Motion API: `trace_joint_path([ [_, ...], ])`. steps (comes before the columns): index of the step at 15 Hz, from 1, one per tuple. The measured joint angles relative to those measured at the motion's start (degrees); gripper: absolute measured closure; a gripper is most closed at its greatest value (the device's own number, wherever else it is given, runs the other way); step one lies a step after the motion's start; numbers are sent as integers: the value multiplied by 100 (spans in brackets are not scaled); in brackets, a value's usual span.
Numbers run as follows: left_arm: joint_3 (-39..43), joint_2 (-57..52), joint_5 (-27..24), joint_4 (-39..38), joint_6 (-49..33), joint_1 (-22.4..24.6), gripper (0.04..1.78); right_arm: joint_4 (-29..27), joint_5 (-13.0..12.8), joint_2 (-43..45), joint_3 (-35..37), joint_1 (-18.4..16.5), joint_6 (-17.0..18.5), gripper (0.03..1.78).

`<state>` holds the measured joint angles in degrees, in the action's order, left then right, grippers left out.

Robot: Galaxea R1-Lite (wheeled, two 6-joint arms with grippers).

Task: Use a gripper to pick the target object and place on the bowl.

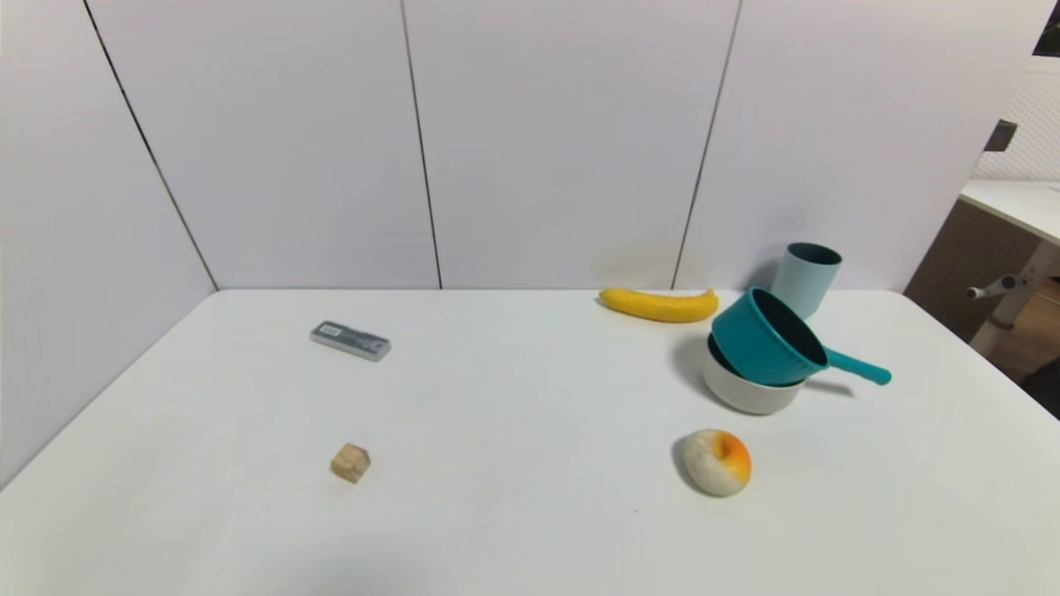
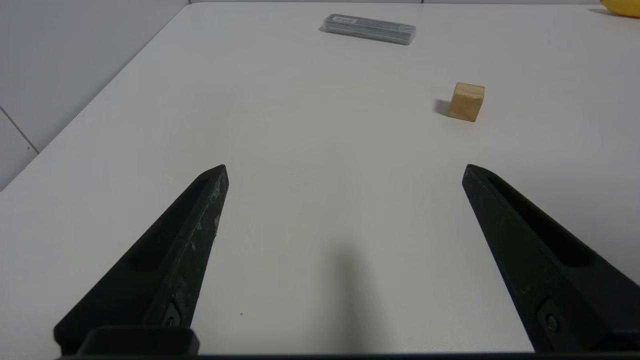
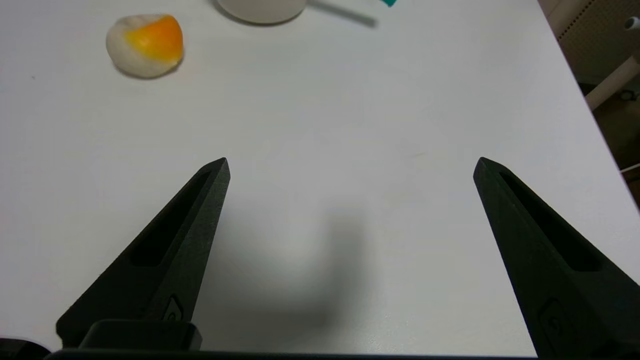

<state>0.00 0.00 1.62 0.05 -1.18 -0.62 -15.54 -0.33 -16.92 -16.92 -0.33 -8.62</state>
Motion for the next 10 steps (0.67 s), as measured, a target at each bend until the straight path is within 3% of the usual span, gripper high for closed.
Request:
trace_joint_path([
  [4,0,0,0,0,-5,0,13,918,46,1232,1291,38,306,12],
  [10,0,0,0,2,0,0,13,1119,38,1682,1524,49,599,12],
])
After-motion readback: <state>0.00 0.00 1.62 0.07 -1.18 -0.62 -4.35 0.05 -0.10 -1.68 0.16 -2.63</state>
